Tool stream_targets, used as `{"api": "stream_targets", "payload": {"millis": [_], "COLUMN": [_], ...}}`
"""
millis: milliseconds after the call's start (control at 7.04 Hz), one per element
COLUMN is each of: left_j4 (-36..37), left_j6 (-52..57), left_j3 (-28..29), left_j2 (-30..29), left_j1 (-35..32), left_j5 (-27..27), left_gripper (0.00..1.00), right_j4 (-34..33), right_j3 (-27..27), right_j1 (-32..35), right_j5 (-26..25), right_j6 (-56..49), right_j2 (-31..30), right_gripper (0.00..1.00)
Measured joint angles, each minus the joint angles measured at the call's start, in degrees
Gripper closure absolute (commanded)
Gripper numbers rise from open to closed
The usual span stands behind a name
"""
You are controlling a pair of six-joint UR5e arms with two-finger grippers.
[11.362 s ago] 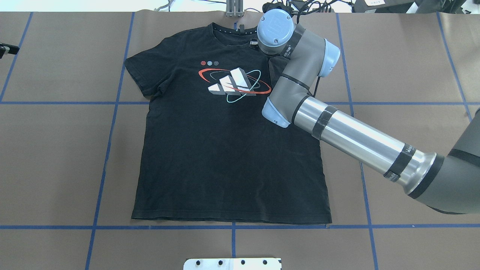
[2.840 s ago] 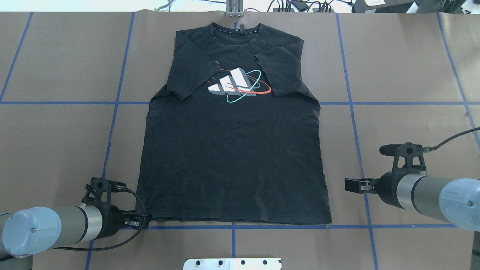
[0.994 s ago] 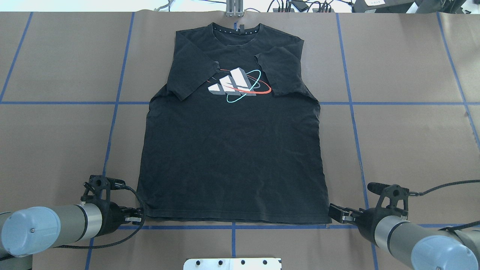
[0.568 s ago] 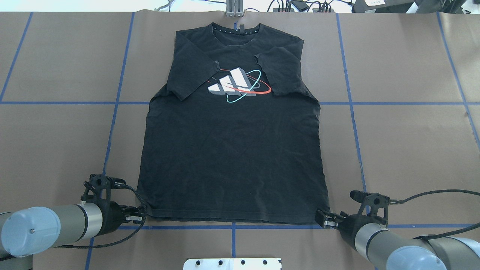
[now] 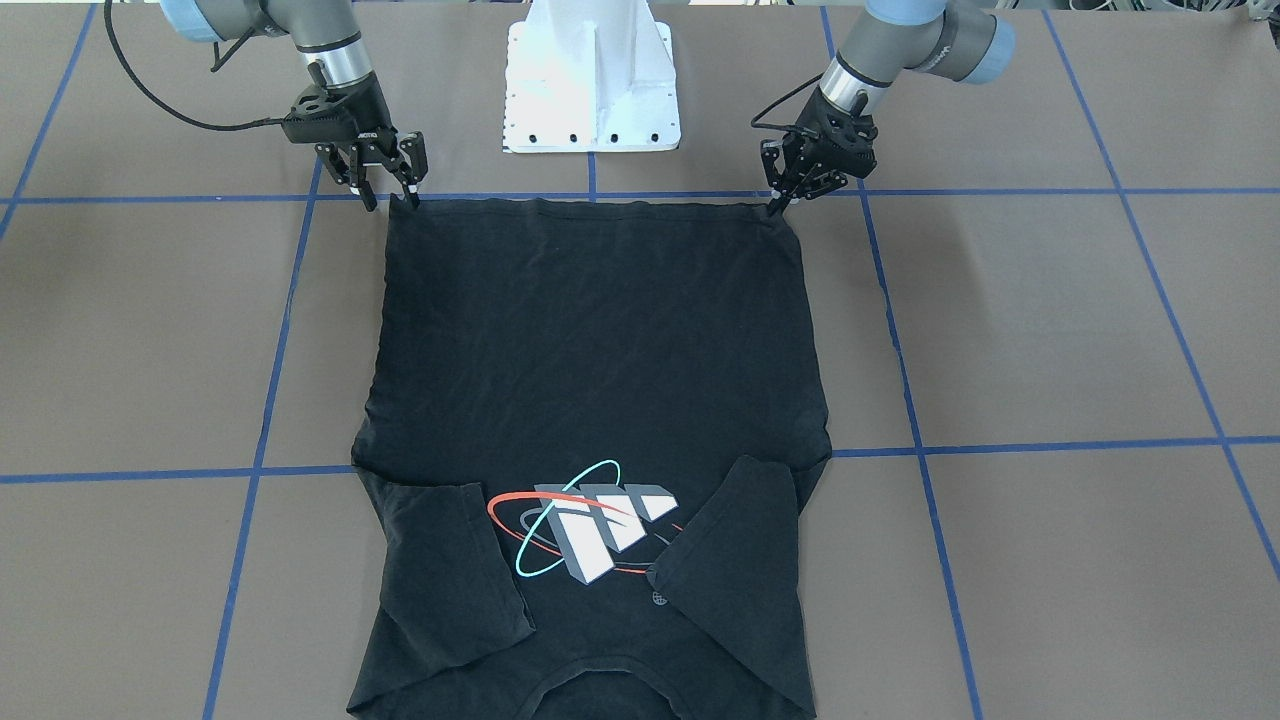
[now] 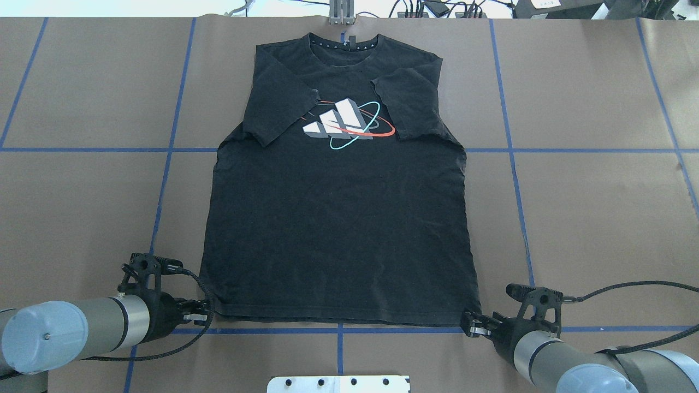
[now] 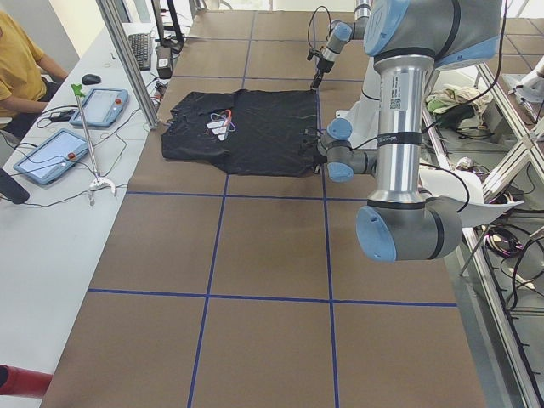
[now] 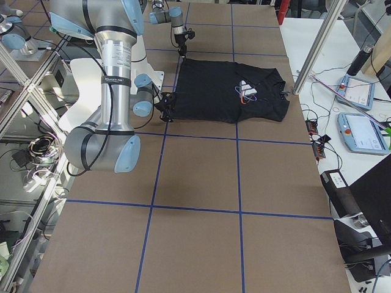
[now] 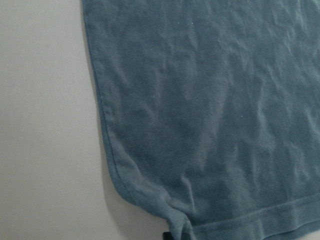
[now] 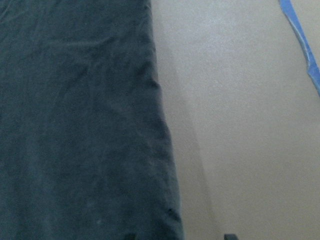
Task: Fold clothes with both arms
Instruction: 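Grasp the hem corners with the left and right grippers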
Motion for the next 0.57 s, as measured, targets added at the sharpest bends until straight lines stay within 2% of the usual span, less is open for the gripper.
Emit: {"api": "stream_targets", "payload": {"millis": [142, 284, 426, 568], "left_j4": [0.0, 0.0, 0.0, 0.0], "left_j6": [0.0, 0.0, 0.0, 0.0], "left_j3": [0.0, 0.0, 0.1, 0.1], "left_j2": [0.0, 0.1, 0.1, 0.1], "left_j1": [0.0, 0.0, 0.0, 0.0], "left_j5": [0.0, 0.1, 0.1, 0.0], "left_gripper": [1.0, 1.0, 1.0, 1.0], "right_j4": [0.0, 0.0, 0.1, 0.1], "right_j3": [0.1, 0.4, 0.6, 0.6], "right_j1": [-0.4, -0.8, -1.1, -1.4], "right_j5": [-0.1, -0.1, -0.1, -0.1], "right_j6": [0.0, 0.0, 0.0, 0.0], "right_j2": [-0.3, -0.4, -0.4, -0.4], "right_gripper": [0.78, 0.85, 0.87, 1.0]}}
